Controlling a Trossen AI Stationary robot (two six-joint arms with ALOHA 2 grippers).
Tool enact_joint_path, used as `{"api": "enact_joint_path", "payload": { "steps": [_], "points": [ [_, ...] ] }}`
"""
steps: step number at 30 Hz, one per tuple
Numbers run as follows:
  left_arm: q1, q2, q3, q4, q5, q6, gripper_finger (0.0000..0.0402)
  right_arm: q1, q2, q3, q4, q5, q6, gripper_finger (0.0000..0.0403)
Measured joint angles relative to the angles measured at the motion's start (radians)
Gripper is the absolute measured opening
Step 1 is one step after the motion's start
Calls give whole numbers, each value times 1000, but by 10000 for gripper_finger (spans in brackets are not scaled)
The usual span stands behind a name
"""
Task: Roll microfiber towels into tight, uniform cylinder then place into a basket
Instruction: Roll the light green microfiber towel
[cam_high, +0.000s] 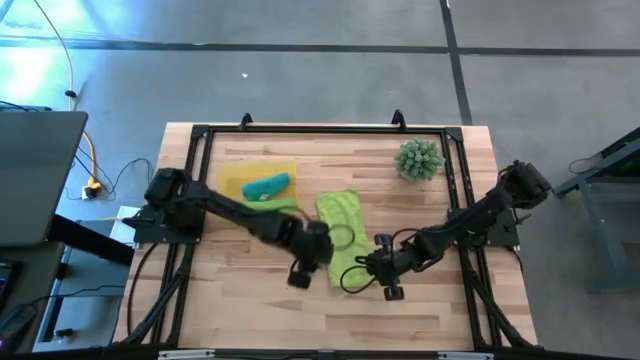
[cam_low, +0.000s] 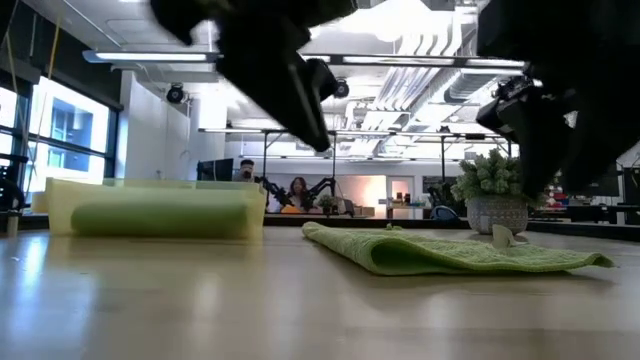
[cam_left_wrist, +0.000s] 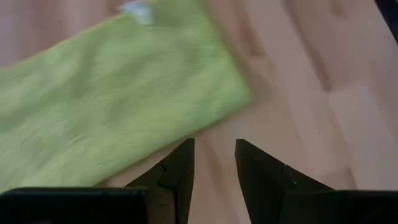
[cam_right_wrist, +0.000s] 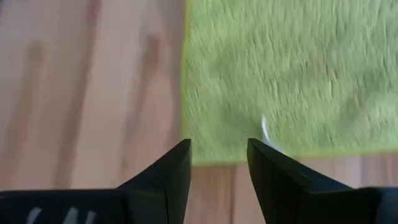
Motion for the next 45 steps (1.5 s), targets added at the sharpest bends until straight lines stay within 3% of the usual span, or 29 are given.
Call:
{"api": "enact_joint_path", "payload": {
  "steps": [6, 13, 21, 31, 36, 45],
  "points": [
    [-100, 14, -21, 95, -70, 114, 117, 6, 4, -1, -16, 0, -6, 149],
    [-127, 66, -23, 141, -146, 212, 150, 5, 4, -2, -11, 5, -3, 149],
    [-134, 166, -23, 272, -226, 513, 157, 6, 4, -2, -16, 4, 18, 149],
    [-127, 192, -22, 361, -229, 531, 156, 6, 5, -2, -25, 2, 13, 149],
    [-127, 200, -22, 341, -172, 508, 156, 6, 5, -2, -34, 0, 38, 149],
    [-114, 235, -21, 359, -160, 494, 156, 6, 5, -2, -36, 0, 38, 149]
  ]
}}
